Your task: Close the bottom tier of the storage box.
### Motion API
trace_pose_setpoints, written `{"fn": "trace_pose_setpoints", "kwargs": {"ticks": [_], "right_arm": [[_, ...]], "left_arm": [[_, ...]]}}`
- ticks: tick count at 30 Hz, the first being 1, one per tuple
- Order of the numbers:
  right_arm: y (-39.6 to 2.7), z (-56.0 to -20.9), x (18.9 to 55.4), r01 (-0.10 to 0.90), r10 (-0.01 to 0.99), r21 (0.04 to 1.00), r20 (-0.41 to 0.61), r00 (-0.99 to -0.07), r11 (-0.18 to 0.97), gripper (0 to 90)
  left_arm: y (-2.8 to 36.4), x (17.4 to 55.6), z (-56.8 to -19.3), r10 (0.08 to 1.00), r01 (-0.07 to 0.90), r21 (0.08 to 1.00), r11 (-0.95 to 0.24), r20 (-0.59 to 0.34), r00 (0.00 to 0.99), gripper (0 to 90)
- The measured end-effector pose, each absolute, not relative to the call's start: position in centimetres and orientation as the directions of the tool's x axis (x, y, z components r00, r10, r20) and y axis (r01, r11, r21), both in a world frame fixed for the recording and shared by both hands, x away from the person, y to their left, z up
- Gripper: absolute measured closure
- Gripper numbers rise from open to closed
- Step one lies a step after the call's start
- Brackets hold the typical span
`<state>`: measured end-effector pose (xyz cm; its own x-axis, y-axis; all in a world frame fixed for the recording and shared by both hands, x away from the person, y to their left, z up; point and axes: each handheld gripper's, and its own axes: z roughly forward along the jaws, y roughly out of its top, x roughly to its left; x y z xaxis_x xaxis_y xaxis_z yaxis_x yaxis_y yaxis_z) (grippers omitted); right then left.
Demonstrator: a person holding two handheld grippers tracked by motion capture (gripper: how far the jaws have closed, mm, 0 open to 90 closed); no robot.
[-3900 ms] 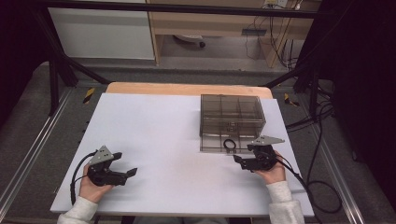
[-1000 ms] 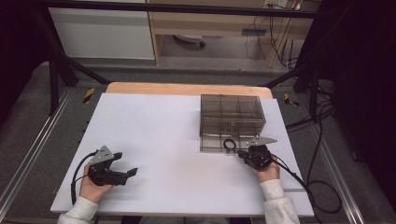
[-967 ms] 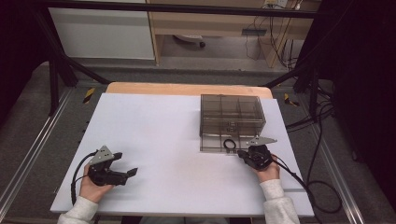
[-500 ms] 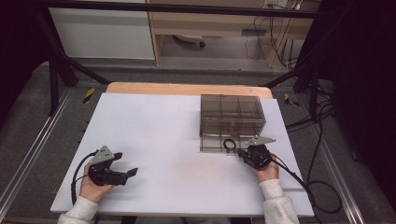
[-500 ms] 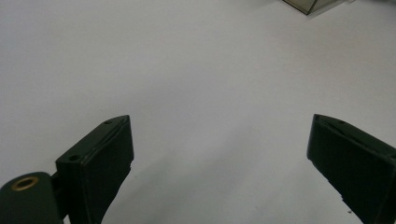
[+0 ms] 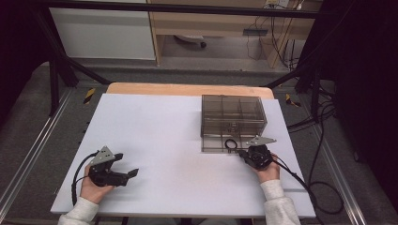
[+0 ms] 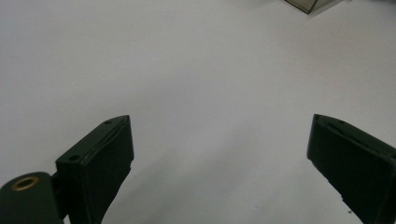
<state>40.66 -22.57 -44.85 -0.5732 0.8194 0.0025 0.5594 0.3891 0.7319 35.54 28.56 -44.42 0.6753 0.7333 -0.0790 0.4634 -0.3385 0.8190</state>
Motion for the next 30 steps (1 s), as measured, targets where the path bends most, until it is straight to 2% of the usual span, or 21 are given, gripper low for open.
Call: {"fn": "trace_pose_setpoints", "kwargs": {"ticks": [30], "right_arm": [[-22.56, -45.12, 41.22, 0.563, 0.832, 0.732, -0.009, -0.555, 0.384, 89.8]], "left_arm": [[28.55, 35.54, -44.48, 0.733, 0.466, 0.818, -0.337, -0.083, 0.676, 7.1]]}}
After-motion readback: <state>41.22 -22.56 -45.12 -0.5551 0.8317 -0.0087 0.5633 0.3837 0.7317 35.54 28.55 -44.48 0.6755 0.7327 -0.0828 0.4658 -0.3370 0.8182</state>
